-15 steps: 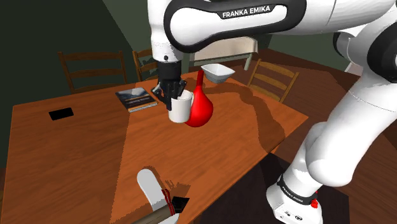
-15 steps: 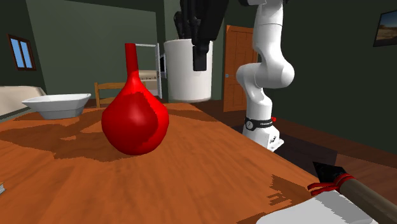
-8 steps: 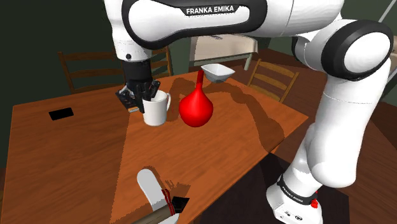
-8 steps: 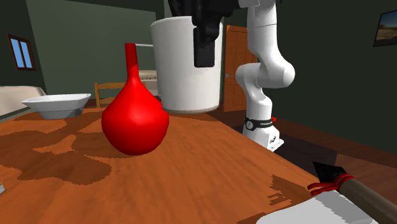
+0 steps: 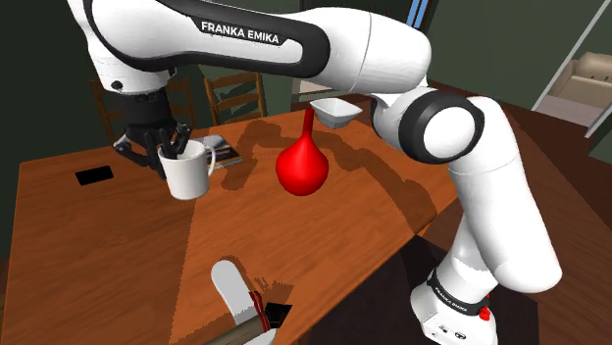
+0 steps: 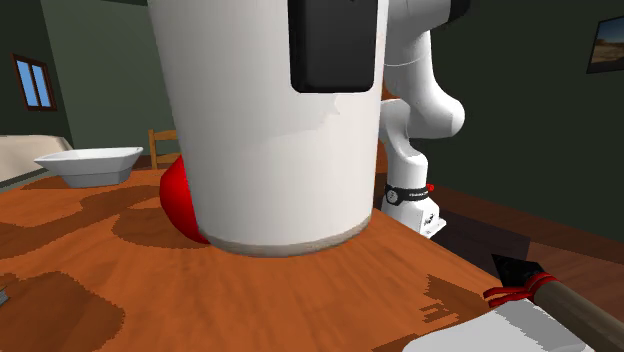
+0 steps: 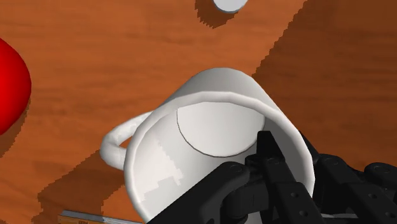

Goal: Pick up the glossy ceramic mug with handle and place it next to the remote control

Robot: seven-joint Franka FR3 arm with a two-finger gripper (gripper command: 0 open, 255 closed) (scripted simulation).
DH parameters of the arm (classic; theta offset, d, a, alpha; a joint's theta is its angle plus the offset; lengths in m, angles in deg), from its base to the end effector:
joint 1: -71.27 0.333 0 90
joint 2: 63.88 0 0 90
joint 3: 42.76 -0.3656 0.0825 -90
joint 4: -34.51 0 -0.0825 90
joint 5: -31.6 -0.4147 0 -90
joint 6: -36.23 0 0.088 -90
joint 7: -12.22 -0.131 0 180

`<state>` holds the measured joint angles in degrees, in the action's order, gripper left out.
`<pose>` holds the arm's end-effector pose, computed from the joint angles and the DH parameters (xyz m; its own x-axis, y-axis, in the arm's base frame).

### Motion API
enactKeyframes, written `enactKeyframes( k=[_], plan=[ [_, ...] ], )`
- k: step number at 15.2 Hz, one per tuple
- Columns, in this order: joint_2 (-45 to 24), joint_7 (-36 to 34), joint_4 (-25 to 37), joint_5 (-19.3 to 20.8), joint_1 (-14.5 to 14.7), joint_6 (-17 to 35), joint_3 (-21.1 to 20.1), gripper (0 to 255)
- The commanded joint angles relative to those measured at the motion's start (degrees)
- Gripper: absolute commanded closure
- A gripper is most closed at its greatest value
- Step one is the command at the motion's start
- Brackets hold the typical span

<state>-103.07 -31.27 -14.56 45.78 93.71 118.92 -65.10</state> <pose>0.6477 0.4323 0.5393 0.9962 -0.0767 -0.0415 -0.0748 -0.9962 0.0454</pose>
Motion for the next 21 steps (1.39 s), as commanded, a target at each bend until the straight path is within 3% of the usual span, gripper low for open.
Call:
enactKeyframes(
  k=[1,9,21],
  plan=[
    [-4.49,-0.25,7.12,1.01,2.27,-2.65,0.61,255],
    [-0.42,-1.26,-6.61,0.09,-0.69,6.63,-0.02,255],
    [0.5,-2.13,-17.7,0.1,-2.52,16.51,-0.02,255]
  ],
)
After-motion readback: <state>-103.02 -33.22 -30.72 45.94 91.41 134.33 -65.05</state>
